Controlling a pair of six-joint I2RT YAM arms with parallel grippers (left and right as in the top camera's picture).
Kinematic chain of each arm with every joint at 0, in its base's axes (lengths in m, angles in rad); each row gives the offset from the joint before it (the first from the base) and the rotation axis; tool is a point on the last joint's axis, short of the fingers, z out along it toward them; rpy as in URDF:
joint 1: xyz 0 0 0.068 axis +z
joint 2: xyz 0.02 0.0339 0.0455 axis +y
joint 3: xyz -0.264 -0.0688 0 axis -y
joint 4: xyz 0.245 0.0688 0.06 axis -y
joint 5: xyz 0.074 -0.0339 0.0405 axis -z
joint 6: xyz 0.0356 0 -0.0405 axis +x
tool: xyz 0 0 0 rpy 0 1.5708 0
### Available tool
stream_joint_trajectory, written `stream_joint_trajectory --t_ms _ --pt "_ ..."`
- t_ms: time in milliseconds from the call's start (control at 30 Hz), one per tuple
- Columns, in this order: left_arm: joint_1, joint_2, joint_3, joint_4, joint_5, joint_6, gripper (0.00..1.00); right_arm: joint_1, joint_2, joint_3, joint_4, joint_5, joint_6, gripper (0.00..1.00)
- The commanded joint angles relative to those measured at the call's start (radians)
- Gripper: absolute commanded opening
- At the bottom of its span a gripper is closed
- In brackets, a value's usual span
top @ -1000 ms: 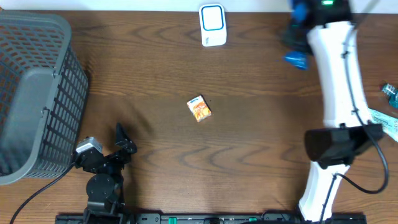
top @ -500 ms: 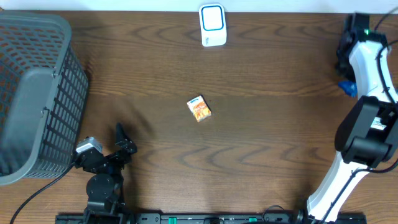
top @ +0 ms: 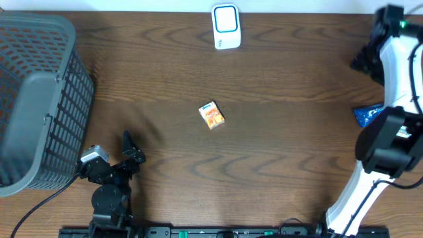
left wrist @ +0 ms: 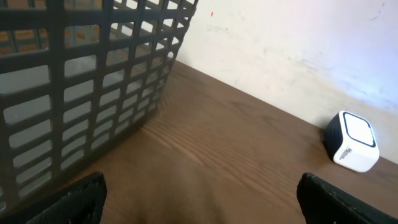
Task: Scan the item barcode
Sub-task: 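Carry the Oreo pack right and drop it beside the bag, then grasp the orange Kleenex pack with the right gripper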
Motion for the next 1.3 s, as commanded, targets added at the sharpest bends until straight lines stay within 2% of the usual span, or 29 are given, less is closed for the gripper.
stream_joint_trajectory --t_ms 0,67,133,233,300,333,400,433,467,500,533,633,733,800,833,867,1267 --pt "-0.002 -0.006 -0.027 -0.007 -0.011 0.017 0.98 0.114 -0.011 0.097 -0.097 -0.349 -0.018 0.99" --pt "-0.002 -0.006 -0.027 -0.007 -0.011 0.017 0.98 0.203 -0.011 0.094 -0.140 -0.537 -0.088 0.99" --pt "-0.002 -0.006 -0.027 -0.007 -0.011 0.017 0.98 0.310 -0.010 0.054 -0.150 -0.609 -0.165 0.99" --pt "-0.002 -0.006 -0.027 -0.007 -0.011 0.017 0.98 0.453 -0.003 -0.001 -0.120 -0.608 -0.274 0.99" --pt "-0.002 -0.006 -0.027 -0.007 -0.011 0.017 0.98 0.550 0.003 -0.039 -0.097 -0.608 -0.285 0.99" --pt "-0.002 -0.006 -0.027 -0.007 -0.011 0.017 0.98 0.586 0.004 -0.052 -0.088 -0.607 -0.231 0.99" --pt "-0.002 -0.006 -0.027 -0.007 -0.011 0.017 0.98 0.640 0.004 -0.080 -0.081 -0.610 -0.021 0.99" --pt "-0.002 -0.006 -0.027 -0.007 -0.011 0.017 0.98 0.672 0.004 -0.097 -0.093 -0.633 0.169 0.99" --pt "-0.002 -0.006 -0.027 -0.007 -0.011 0.017 0.98 0.694 0.004 -0.110 -0.096 -0.664 0.317 0.99" --pt "-0.002 -0.006 -0.027 -0.007 -0.011 0.017 0.98 0.704 0.004 -0.117 -0.095 -0.679 0.397 0.99" --pt "-0.002 -0.006 -0.027 -0.007 -0.011 0.017 0.98 0.725 0.004 -0.128 -0.087 -0.686 0.585 0.99" --pt "-0.002 -0.006 -0.027 -0.007 -0.011 0.017 0.98 0.755 0.004 -0.151 -0.018 -0.665 0.861 0.99" --pt "-0.002 -0.006 -0.027 -0.007 -0.011 0.017 0.98 0.774 0.004 -0.204 0.108 -0.666 1.029 0.99" --pt "-0.002 -0.006 -0.027 -0.007 -0.011 0.017 0.98 0.780 0.004 -0.248 0.226 -0.651 1.039 0.99" --pt "-0.002 -0.006 -0.027 -0.007 -0.011 0.017 0.98 0.785 0.005 -0.283 0.327 -0.629 0.991 0.99" --pt "-0.002 -0.006 -0.027 -0.007 -0.011 0.017 0.98 0.788 0.005 -0.302 0.358 -0.620 0.972 0.99" --pt "-0.002 -0.006 -0.027 -0.007 -0.011 0.017 0.98 0.801 0.019 -0.322 0.264 -0.590 0.917 0.99"
